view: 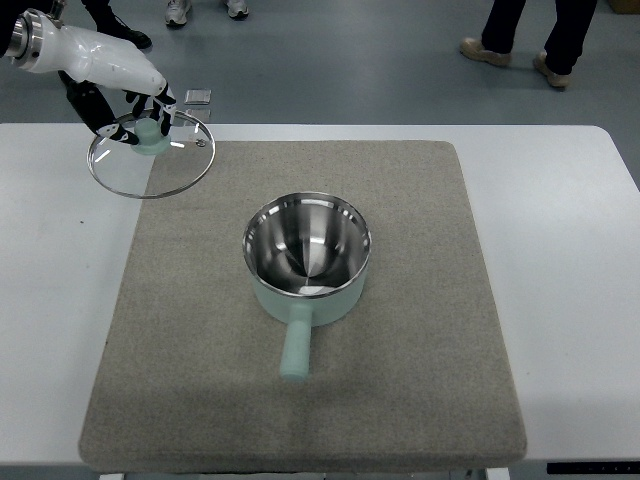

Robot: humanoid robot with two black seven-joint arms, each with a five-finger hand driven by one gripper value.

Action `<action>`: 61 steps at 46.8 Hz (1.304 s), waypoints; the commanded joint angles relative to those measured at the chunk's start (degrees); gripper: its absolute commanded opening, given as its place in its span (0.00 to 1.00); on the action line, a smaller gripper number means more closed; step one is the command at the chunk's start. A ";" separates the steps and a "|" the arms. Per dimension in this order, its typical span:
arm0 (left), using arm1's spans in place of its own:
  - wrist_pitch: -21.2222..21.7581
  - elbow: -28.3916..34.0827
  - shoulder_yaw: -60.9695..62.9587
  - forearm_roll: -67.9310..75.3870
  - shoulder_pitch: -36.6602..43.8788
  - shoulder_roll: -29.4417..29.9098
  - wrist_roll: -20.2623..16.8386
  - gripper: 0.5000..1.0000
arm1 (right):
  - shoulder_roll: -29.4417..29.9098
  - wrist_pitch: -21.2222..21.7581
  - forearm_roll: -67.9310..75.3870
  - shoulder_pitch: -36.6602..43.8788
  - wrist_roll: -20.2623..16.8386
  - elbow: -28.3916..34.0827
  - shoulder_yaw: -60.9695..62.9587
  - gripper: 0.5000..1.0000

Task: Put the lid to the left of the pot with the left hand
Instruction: 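Lift the glass lid off the pot with the left hand, then lower the lid onto the mat beside the pot, away from the handle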

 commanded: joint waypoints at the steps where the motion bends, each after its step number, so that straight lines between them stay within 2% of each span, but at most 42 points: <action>1: 1.05 -0.64 1.70 -0.01 0.94 0.54 0.00 0.00 | 0.00 0.00 0.00 0.00 0.00 0.00 -0.02 0.85; 17: 4.03 -0.29 1.97 1.13 6.21 0.28 0.00 0.00 | 0.00 0.00 0.00 0.00 0.00 0.00 -0.02 0.85; 40: 13.88 0.15 1.00 -0.53 12.36 -0.51 0.00 0.00 | 0.00 0.00 0.00 0.00 0.00 0.00 -0.02 0.85; 43: 15.46 0.94 1.00 -1.50 13.33 -2.27 0.00 0.00 | 0.00 0.00 0.00 0.00 0.00 0.00 -0.02 0.85; 51: 15.99 3.66 1.00 -3.08 14.82 -4.47 0.00 0.00 | 0.00 0.00 0.00 0.00 0.00 0.00 -0.02 0.85; 61: 16.34 3.75 1.09 -3.44 15.35 -5.61 0.00 0.00 | 0.00 0.00 0.00 0.00 0.00 0.00 0.07 0.85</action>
